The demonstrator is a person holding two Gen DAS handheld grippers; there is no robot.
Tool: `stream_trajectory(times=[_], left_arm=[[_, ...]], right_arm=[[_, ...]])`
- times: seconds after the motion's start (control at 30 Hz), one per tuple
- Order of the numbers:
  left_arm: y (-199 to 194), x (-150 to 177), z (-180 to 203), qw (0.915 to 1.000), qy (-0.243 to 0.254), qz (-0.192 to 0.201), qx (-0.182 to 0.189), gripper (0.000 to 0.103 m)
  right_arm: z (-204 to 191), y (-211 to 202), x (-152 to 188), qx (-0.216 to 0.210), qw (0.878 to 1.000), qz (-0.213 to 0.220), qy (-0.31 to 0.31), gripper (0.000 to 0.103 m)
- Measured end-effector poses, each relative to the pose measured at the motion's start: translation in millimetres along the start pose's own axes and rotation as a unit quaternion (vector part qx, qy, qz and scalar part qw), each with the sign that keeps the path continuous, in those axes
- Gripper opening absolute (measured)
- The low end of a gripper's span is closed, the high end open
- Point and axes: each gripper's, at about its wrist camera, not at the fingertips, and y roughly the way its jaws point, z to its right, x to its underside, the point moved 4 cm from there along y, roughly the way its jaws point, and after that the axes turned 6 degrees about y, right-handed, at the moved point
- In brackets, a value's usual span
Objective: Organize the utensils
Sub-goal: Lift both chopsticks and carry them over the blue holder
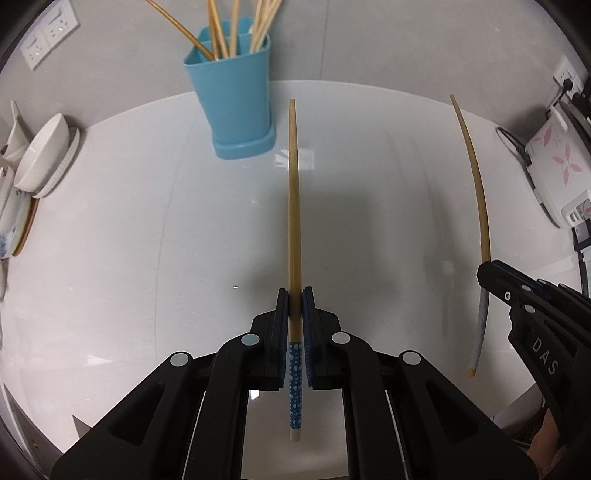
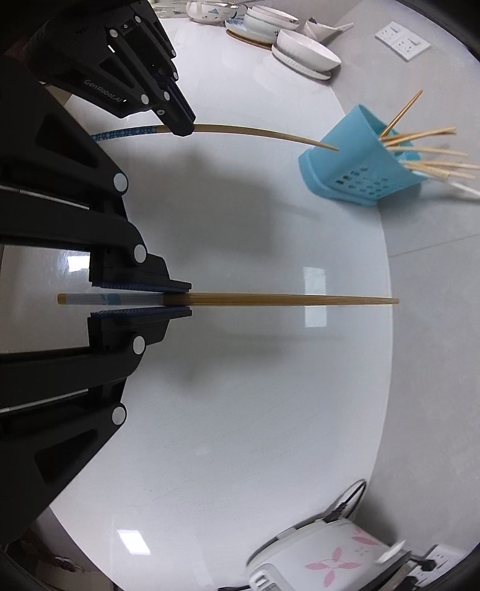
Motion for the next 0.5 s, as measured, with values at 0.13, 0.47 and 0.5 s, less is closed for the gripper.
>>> stream_trajectory(times=[0.13,0.47,0.5], left_arm=[[-14,-4,-18,0.9996,-0.023,0.015,-0.005,0.007],[-55,-23,-70,0.9943,-0.078,0.072,-0.006,0.007],[-59,-27,-73,0.9933,-0.082,0.082,-0.002,0.007]], right_arm=[[-11,-7,-10,-0.010,1.000,0.017,-0.011,0.007],[-43,-30,-37,-0.031,0.997,0.061,-0.034,0.007],[-46,-32,-40,-0.032,0.997,0.066,-0.035,0.007]])
